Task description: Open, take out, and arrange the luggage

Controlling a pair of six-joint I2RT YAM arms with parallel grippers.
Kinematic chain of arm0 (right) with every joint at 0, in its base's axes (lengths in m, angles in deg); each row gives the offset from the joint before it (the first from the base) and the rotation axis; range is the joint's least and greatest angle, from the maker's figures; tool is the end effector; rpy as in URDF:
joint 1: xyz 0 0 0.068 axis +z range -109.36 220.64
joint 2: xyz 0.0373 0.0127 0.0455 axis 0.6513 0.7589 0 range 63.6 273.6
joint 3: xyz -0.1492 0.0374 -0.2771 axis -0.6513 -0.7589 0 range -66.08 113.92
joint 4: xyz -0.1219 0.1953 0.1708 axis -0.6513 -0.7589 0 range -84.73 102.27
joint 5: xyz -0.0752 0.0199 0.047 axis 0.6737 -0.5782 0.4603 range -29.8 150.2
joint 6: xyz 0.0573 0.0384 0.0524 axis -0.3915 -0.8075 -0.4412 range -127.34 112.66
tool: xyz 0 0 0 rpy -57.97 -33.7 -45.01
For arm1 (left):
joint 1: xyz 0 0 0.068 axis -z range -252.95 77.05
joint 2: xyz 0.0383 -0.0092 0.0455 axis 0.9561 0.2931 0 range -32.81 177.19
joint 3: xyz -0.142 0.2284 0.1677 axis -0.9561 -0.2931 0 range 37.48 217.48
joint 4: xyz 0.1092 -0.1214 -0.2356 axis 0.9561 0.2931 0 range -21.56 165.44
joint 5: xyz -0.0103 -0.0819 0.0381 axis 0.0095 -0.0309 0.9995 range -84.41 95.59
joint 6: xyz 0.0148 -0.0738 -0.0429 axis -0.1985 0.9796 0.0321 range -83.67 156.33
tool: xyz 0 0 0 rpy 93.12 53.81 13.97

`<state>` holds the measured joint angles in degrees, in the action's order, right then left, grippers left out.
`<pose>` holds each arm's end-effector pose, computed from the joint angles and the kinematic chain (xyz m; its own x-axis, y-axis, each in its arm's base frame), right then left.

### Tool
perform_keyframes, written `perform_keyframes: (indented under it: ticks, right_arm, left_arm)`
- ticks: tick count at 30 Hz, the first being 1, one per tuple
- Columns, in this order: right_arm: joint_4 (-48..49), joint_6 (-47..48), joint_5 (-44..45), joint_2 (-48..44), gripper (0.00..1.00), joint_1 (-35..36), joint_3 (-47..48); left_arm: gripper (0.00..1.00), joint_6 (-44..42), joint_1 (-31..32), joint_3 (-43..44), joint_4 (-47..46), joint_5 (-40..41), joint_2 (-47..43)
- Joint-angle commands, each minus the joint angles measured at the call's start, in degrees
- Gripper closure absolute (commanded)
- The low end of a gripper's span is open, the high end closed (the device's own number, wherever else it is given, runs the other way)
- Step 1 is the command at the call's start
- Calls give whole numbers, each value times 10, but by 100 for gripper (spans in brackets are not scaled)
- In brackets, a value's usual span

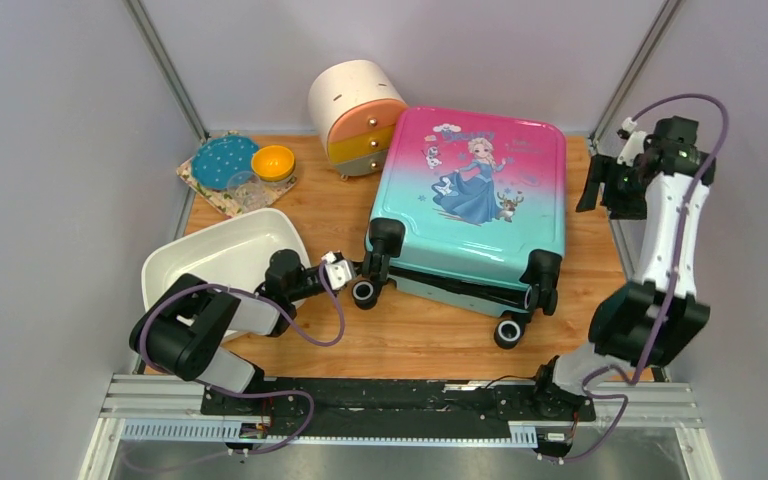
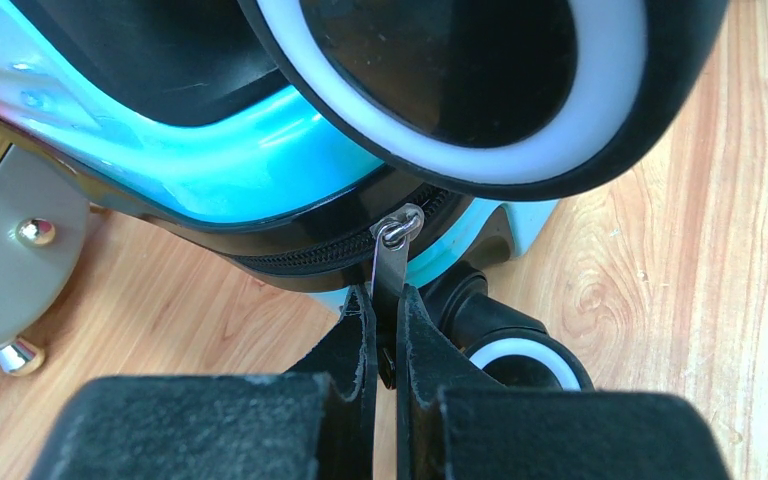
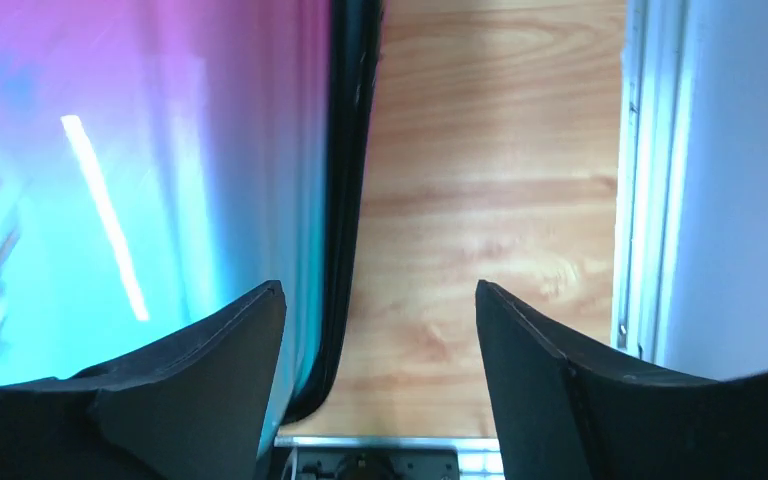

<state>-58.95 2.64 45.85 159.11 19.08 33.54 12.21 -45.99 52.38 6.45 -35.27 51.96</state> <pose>0.3550 -0.1197 0.3643 -0.8900 0.1712 -0.4226 0.1139 0.9809 0.1575 0.2201 -0.1681 0.1691 0.2646 0.2121 -0.9407 0.8901 0.3216 0.3229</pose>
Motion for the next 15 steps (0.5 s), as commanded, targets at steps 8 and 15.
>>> perform_keyframes:
  ticks: [8, 15]
  right_arm:
    - [-203, 97, -20, -262, 25, 74, -170]
    - [-212, 101, 14, -247, 24, 131, -259]
  left_arm:
    - [100, -20, 42, 42, -41, -19, 15]
    - [100, -32, 48, 41, -39, -8, 22]
